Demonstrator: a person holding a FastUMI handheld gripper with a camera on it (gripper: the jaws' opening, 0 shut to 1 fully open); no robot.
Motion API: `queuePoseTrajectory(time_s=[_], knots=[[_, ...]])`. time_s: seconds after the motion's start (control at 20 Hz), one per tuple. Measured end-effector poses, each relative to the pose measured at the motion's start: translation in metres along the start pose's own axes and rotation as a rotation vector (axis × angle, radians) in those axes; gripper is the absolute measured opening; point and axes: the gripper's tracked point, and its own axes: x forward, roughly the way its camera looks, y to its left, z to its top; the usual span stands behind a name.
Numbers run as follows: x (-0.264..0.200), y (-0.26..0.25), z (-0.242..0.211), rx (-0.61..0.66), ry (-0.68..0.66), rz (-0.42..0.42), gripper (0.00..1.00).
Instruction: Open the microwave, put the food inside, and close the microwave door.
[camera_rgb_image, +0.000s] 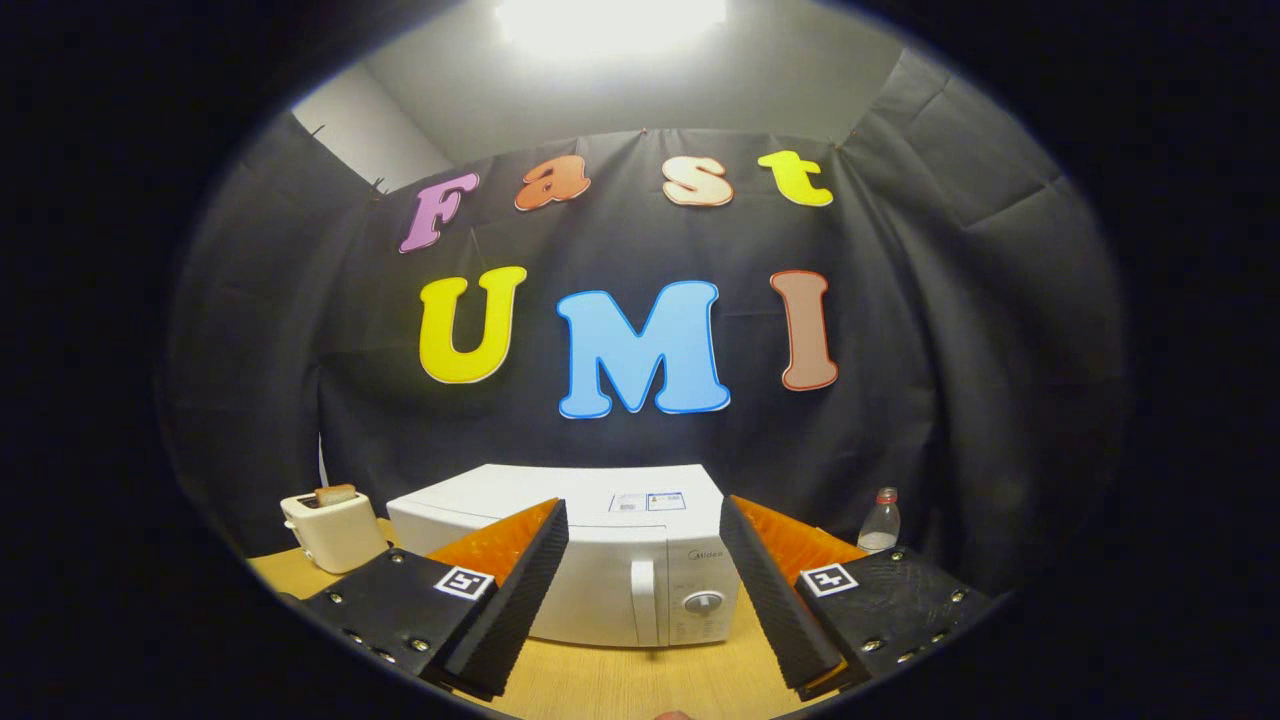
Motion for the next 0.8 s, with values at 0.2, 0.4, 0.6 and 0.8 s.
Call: queuePoseTrajectory(time_s=[0.2,0.4,0.6,0.8], knots=[[0.03,-0.006,-0.032,-0.02,0.047,-0.014,0.96],[0.057,-0.003,-0.071,-0.064,0.119,0.007,0.96],[0.073,0.0,-0.11,-0.066,0.204,0.028,0.96],[0.081,0.001,-0.14,-0.052,0.279,0.034,0.96]])
